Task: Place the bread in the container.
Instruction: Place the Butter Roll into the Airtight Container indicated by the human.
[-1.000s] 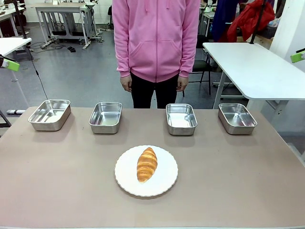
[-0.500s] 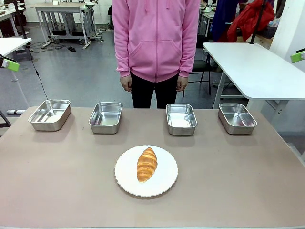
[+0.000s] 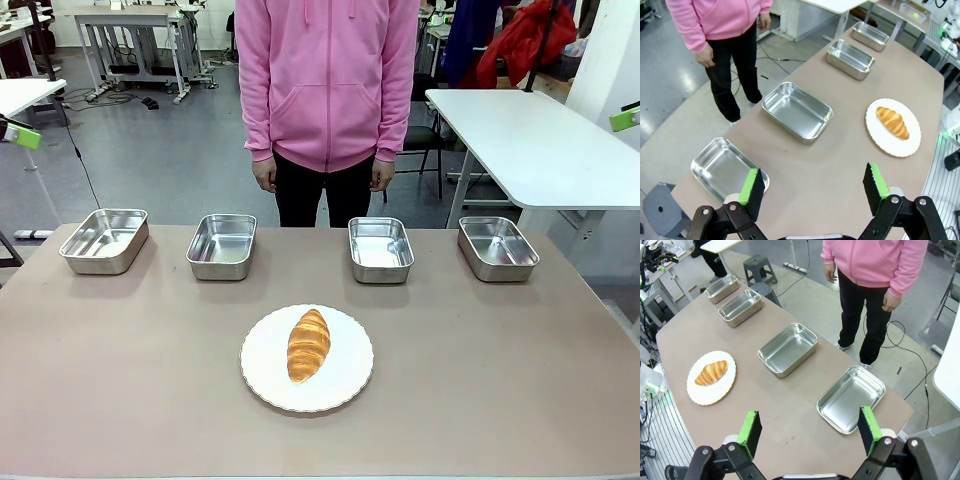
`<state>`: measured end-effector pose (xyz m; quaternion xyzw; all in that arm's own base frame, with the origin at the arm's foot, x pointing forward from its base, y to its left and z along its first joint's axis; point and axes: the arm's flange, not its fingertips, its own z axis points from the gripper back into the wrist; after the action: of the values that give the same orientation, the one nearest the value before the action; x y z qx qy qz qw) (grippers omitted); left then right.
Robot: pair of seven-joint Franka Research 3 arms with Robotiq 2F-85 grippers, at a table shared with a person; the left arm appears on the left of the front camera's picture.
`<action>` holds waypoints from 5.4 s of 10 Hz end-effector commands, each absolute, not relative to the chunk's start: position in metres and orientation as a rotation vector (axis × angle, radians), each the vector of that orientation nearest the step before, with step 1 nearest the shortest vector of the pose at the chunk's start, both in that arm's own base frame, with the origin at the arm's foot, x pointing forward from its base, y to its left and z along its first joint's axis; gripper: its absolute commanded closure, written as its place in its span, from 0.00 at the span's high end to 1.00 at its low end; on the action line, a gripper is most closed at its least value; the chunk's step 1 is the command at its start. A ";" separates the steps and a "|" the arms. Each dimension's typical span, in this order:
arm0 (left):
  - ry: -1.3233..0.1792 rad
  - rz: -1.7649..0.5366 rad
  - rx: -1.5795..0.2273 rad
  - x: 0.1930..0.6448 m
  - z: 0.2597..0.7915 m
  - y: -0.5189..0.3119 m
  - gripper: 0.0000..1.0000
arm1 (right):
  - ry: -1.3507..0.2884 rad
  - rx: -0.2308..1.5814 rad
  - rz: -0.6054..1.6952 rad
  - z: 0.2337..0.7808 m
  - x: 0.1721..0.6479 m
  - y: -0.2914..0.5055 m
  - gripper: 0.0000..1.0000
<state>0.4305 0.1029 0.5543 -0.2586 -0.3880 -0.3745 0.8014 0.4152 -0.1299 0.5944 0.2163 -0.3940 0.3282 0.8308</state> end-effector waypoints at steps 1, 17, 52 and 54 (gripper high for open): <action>-0.832 -0.802 -0.562 0.430 0.554 0.103 1.00 | -0.843 0.464 0.704 0.594 0.416 -0.130 1.00; -0.832 -0.802 -0.562 0.430 0.554 0.103 1.00 | -0.843 0.464 0.704 0.594 0.416 -0.130 1.00; -0.832 -0.802 -0.562 0.430 0.554 0.103 1.00 | -0.843 0.464 0.704 0.594 0.416 -0.130 1.00; -0.832 -0.802 -0.562 0.430 0.554 0.103 1.00 | -0.843 0.464 0.704 0.594 0.416 -0.130 1.00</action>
<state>0.4305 0.1029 0.5543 -0.2586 -0.3880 -0.3745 0.8014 0.4153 -0.1299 0.5942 0.2163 -0.3939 0.3281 0.8309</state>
